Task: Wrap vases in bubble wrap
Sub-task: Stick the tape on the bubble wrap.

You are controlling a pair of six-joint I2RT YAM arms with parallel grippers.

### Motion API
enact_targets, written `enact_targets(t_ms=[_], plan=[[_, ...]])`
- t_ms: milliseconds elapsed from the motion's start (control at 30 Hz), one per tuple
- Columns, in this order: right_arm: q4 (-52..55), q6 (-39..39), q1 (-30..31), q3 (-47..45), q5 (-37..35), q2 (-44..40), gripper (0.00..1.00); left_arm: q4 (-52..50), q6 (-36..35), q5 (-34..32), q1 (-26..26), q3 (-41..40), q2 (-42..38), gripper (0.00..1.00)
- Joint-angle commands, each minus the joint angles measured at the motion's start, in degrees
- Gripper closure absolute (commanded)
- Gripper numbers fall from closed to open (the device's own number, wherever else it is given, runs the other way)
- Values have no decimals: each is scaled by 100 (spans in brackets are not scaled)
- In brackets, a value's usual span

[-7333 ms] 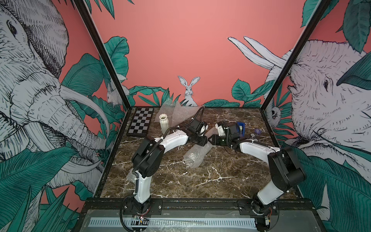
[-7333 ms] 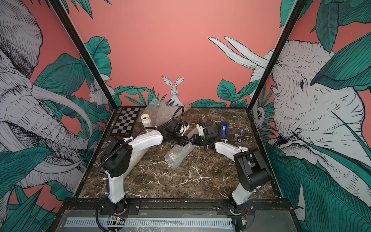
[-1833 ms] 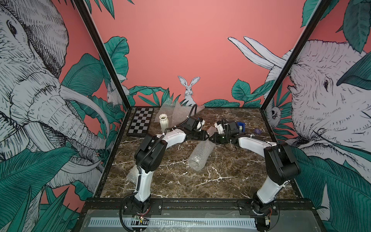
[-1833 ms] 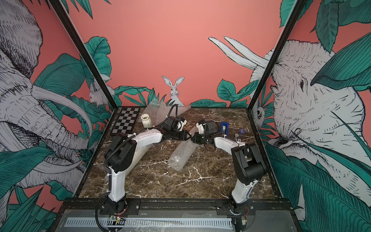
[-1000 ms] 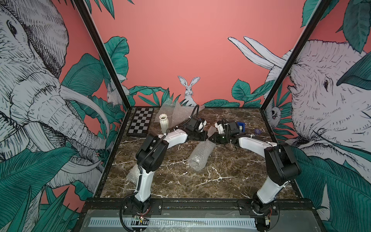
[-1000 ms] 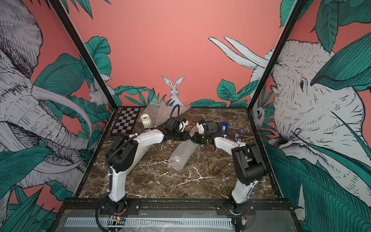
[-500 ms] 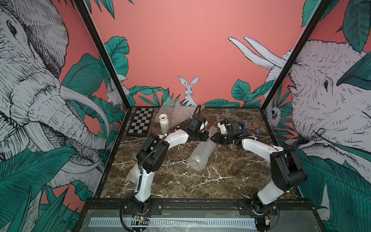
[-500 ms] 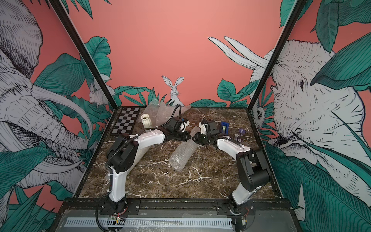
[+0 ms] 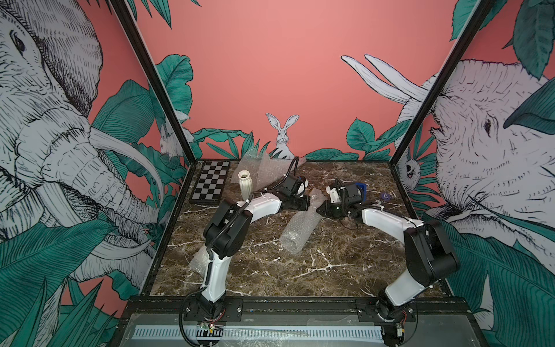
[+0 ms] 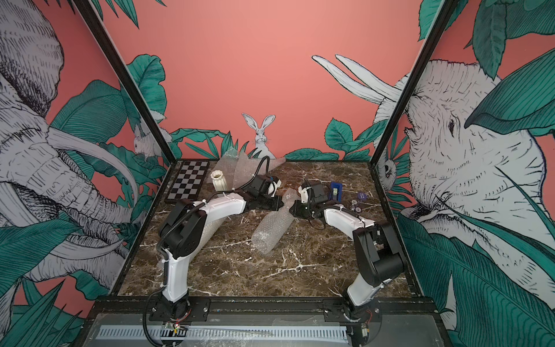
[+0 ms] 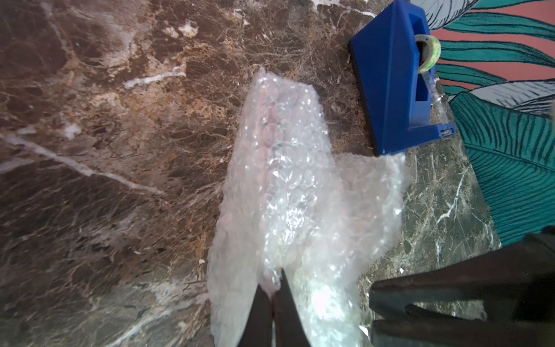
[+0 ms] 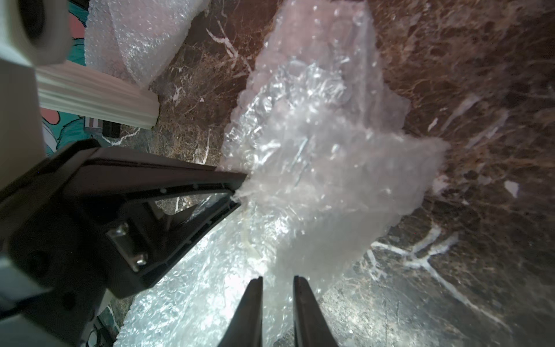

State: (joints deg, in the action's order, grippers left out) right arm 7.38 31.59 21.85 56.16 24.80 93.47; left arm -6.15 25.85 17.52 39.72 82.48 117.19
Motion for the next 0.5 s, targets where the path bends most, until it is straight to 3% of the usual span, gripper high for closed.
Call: enact_targets(t_ms=[0,300,467], plan=[[80,-18,82,-137,-335,-81,82,-239,-45,-78,8,-30,-141,98],[-84,43,242,-409,-560,77,82,-272,-47,-14,9,-4,-150,94],[37,40,244,-434,-819,-125,76,-520,-137,-14,7,52,-286,84]])
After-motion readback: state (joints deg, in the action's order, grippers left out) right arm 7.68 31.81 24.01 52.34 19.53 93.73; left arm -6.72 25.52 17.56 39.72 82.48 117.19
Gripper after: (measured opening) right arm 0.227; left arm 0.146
